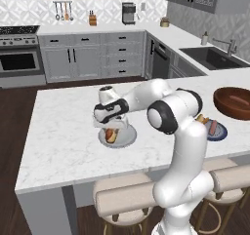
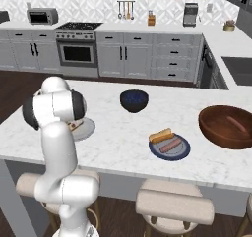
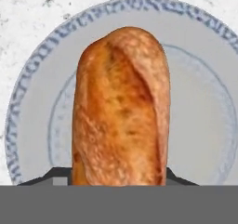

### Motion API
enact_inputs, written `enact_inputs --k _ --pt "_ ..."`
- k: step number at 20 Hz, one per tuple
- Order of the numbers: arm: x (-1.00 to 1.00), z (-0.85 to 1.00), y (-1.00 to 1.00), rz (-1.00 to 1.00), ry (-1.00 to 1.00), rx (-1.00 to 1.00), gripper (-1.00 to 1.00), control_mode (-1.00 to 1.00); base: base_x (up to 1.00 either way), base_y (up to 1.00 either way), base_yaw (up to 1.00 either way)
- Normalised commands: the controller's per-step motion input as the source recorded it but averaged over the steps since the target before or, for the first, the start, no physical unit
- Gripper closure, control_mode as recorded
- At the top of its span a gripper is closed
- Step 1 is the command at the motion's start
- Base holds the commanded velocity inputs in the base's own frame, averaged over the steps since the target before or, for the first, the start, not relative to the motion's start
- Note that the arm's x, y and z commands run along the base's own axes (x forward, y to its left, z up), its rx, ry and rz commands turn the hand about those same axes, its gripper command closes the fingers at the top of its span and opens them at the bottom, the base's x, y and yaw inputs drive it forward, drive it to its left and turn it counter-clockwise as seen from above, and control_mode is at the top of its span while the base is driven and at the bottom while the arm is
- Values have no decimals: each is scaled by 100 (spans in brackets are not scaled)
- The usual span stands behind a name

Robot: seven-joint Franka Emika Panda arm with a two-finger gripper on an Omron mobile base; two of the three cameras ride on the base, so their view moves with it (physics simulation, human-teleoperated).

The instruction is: Place one bun and one sausage from the bowl on each plate.

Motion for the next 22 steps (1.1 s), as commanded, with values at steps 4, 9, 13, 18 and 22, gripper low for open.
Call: enact_inputs --k 4,9,13,18,22 --pt "98 -18 20 -6 0 0 -100 -100 0 0 0" --pt "20 8 16 -4 -1 0 -100 -100 0 0 0" --pt "-25 35 -9 -7 -2 0 -100 -100 0 0 0" --pt "-30 64 -29 -5 -4 0 -100 -100 0 0 0" --pt "-92 73 -81 0 -2 0 -100 -100 0 0 0"
